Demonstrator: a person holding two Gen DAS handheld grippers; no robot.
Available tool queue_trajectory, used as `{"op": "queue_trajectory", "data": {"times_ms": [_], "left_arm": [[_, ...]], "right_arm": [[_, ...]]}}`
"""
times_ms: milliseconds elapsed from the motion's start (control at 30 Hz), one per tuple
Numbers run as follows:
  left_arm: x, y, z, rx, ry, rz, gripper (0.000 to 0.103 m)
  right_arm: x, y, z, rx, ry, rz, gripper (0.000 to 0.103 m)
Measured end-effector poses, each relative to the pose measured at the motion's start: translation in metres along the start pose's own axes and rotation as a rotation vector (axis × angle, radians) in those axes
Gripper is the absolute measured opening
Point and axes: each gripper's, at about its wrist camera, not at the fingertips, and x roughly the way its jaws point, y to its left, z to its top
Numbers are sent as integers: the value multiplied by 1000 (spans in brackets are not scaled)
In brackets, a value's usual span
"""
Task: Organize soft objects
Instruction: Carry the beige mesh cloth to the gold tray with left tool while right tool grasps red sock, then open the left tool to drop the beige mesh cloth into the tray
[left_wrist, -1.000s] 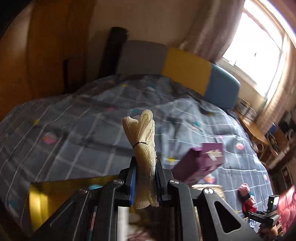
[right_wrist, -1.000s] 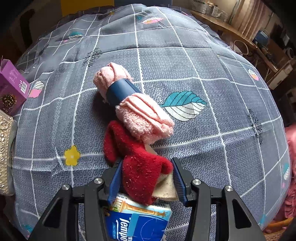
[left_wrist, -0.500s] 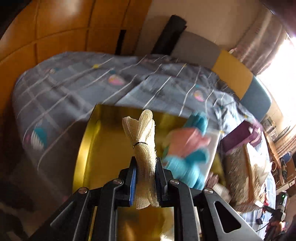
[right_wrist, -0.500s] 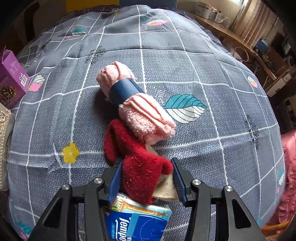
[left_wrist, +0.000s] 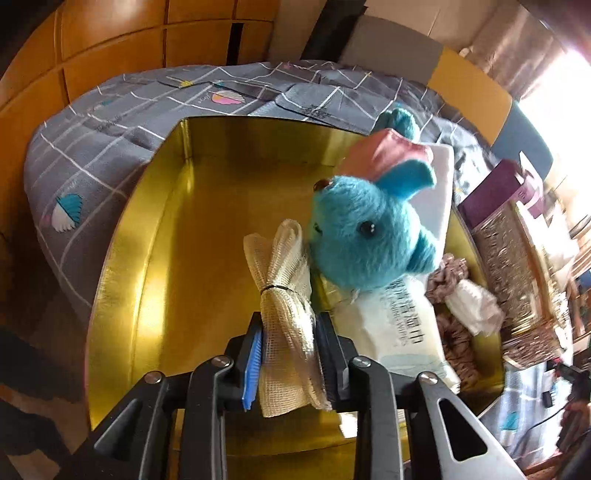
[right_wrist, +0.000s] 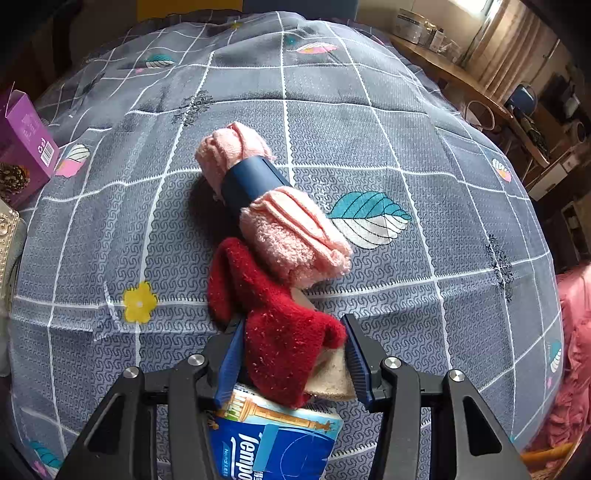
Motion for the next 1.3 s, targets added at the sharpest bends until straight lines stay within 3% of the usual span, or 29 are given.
{"op": "queue_trajectory", "data": {"times_ms": [133, 400, 600, 733, 900, 1300], "left_arm": [[-6, -2, -1, 33, -34, 65, 30], [-24, 0, 0, 51, -93, 106, 34], [-37, -7, 2, 78, -138, 106, 34], [-47, -14, 2, 101, -171, 108, 34], [-57, -26, 0, 148, -208, 106, 34], [-58, -50, -8, 230, -207, 47, 34]], "right_arm": [[-1, 0, 0, -1, 0, -1, 51], [0, -3, 1, 10, 3, 5, 51], [-1, -3, 1, 13, -1, -1, 51], [-3, 1, 0, -1, -5, 13, 43], [-4, 2, -1, -2, -6, 28, 41], [-4, -1, 1, 29, -15, 88, 40]]}}
